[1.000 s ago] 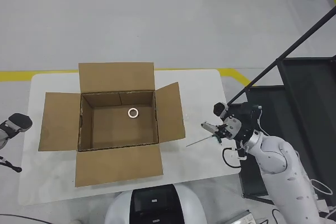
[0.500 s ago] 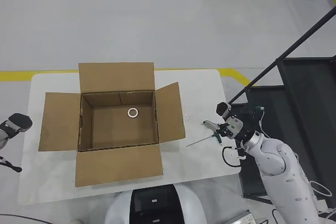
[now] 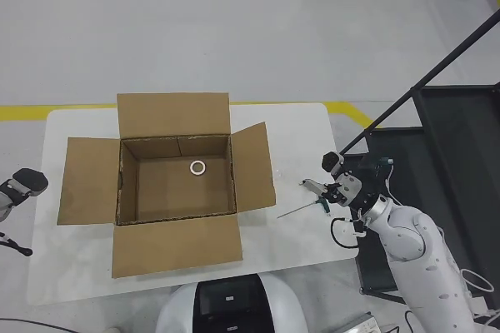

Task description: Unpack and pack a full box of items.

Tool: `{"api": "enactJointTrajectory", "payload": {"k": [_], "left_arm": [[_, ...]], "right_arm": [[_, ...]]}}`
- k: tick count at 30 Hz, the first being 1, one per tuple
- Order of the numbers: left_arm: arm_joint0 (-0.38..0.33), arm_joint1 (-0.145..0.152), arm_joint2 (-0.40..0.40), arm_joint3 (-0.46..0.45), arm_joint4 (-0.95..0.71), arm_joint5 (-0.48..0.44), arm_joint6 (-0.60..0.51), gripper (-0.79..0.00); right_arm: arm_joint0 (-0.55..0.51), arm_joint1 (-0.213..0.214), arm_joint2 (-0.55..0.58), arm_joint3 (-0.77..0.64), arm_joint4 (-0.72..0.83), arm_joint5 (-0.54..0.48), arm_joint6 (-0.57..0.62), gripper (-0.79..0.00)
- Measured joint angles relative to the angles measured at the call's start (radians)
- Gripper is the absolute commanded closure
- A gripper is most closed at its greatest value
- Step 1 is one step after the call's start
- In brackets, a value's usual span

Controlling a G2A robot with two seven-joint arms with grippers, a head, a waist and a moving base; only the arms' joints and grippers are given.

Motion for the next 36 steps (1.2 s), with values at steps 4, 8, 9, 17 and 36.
{"api": "enactJointTrajectory", "payload": {"k": [4,8,9,17,36], "left_arm": [[0.000,0.000,0.000,0.000,0.000,0.000,0.000,-0.785],[0.000,0.000,0.000,0.000,0.000,0.000,0.000,-0.785],[0.000,0.000,0.000,0.000,0.000,0.000,0.000,-0.785],[0.000,0.000,0.000,0.000,0.000,0.000,0.000,-0.785],[0.000,0.000,0.000,0.000,0.000,0.000,0.000,-0.785]], "right_arm": [[0.000,0.000,0.000,0.000,0.000,0.000,0.000,-0.785],[0.000,0.000,0.000,0.000,0.000,0.000,0.000,-0.785],[0.000,0.000,0.000,0.000,0.000,0.000,0.000,-0.785],[0.000,0.000,0.000,0.000,0.000,0.000,0.000,-0.785],[0.019,0.006,-0.012,0.058,-0.256,0.081,0.029,-0.785]]}}
